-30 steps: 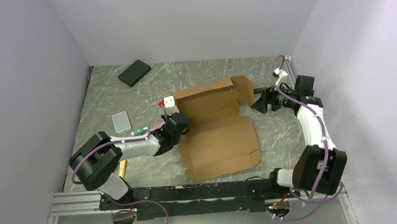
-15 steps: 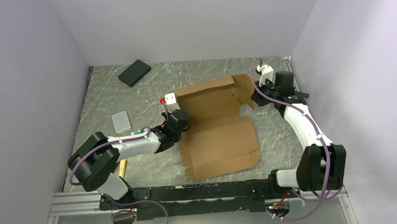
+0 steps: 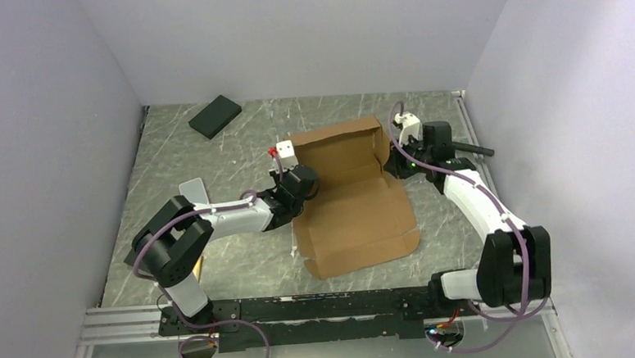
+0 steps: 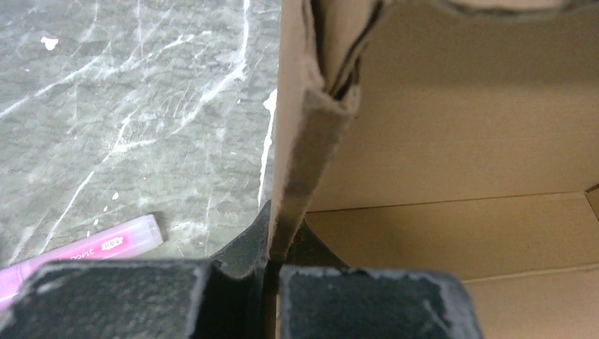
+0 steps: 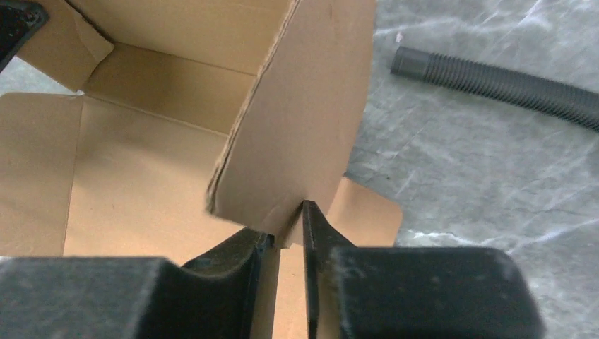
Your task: Fold the paper box
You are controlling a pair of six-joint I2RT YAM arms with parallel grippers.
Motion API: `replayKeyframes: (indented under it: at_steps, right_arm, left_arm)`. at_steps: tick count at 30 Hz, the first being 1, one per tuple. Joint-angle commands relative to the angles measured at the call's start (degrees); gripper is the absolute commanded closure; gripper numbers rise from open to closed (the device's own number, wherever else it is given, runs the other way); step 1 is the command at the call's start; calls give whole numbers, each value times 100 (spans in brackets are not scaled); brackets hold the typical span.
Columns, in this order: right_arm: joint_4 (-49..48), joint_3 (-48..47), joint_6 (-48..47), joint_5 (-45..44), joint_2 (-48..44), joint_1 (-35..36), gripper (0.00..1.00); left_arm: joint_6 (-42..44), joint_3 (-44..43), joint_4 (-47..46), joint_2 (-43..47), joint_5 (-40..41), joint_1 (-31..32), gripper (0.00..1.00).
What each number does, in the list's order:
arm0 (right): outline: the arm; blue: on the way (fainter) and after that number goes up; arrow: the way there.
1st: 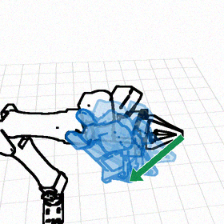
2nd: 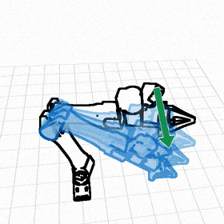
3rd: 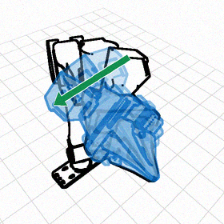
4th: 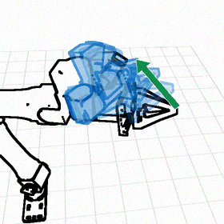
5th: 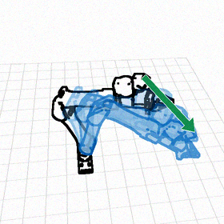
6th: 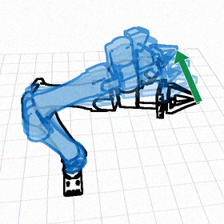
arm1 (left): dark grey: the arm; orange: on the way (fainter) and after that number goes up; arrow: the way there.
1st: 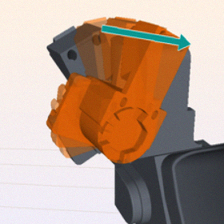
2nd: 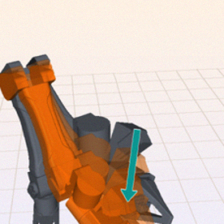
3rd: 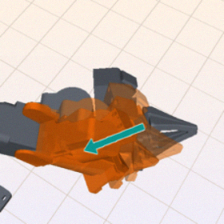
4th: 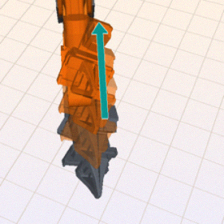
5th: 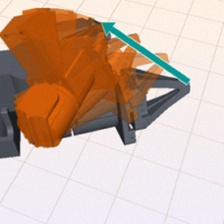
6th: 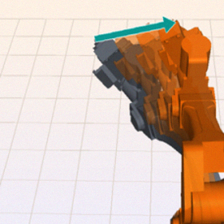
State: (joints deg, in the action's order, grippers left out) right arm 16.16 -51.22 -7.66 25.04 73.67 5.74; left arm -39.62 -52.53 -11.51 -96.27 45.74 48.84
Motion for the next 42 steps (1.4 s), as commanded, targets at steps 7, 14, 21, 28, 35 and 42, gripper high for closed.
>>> replayKeyframes:
  at_steps: [7,14,21,28,35,42]
  right_arm:
    - [-59,-357,24,232,698,116,62]
    - [47,-346,-237,732,498,-75,41]
    - [741,-558,-1156,2062,555,-301,32]
    - [1727,-826,-2321,2810,477,-532,18]
    - [2871,-1100,-3527,3503,295,-1223,15]
    - [3091,-1149,-3930,3604,-95,-1932,15]
  left_arm:
    - [115,2,-635,-120,-42,44,100]
    - [185,84,-729,-190,-49,40,100]
    - [324,156,-739,-121,20,39,100]
    - [419,205,-747,-52,49,-7,100]
    - [529,330,-893,29,-38,-46,100]
    - [662,365,-997,16,-73,-63,100]
